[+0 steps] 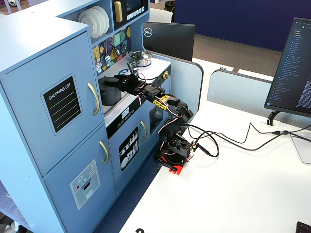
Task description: Pick up the lid from the counter and put it on the gray recipient
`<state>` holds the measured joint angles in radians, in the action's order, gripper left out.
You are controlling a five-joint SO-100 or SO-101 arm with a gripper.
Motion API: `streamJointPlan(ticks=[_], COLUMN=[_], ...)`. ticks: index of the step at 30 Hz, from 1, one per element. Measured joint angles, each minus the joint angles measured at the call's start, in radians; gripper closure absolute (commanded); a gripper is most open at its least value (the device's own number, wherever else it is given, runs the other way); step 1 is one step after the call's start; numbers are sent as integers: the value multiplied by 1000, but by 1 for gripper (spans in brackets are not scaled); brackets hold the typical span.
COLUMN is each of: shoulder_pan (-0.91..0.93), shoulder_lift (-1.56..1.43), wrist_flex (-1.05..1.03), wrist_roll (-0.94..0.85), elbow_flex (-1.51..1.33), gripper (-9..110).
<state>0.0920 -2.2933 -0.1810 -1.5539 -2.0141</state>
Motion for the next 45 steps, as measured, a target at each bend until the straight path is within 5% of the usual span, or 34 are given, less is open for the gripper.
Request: streamJointPlan(ticks=[7, 13, 23, 35, 45], shoulder_pan=[-132, -144, -183, -213, -213], shoulder_lift=[-331, -597, -761, -876, -887], wrist_flex=[-440, -750, -867, -738, -1150], wrist_roll=[11, -5, 34, 166, 100], elbow_flex=[-14, -144, -574, -996, -988], gripper=[101, 101, 101, 100, 98])
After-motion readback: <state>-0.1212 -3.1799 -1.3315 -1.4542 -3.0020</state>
